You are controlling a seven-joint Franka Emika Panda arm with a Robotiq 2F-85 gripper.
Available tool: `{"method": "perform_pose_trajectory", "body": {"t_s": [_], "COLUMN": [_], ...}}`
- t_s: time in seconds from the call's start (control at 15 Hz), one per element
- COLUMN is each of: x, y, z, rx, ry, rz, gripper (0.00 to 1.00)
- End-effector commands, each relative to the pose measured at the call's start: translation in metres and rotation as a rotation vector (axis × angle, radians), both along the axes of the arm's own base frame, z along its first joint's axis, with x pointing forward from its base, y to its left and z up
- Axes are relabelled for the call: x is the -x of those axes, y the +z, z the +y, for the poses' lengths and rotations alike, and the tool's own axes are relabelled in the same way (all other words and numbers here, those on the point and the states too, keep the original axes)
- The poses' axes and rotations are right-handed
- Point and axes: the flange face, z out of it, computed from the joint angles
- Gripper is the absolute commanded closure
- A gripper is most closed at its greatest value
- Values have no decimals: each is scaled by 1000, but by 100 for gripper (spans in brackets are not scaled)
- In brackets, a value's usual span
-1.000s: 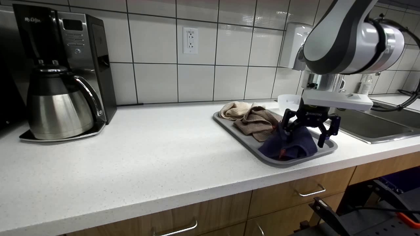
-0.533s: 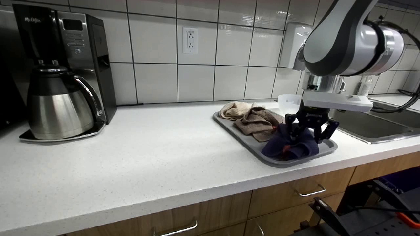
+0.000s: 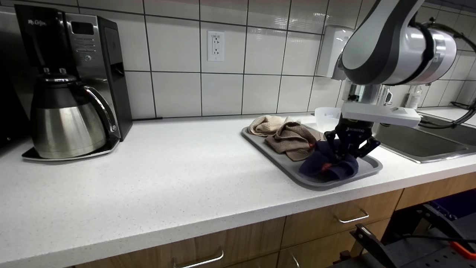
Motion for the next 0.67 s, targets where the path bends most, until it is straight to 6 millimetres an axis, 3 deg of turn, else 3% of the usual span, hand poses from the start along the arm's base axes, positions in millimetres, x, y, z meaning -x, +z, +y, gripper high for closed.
{"method": "perform_pose_trajectory", "body": {"t_s": [0.0,0.6], "x": [1,-5], "y": [11,61], "z": [-2,-2], "rx": [-7,-6], "ry": [-24,-28], "rz": [-29,-82], "gripper": [97,97]}}
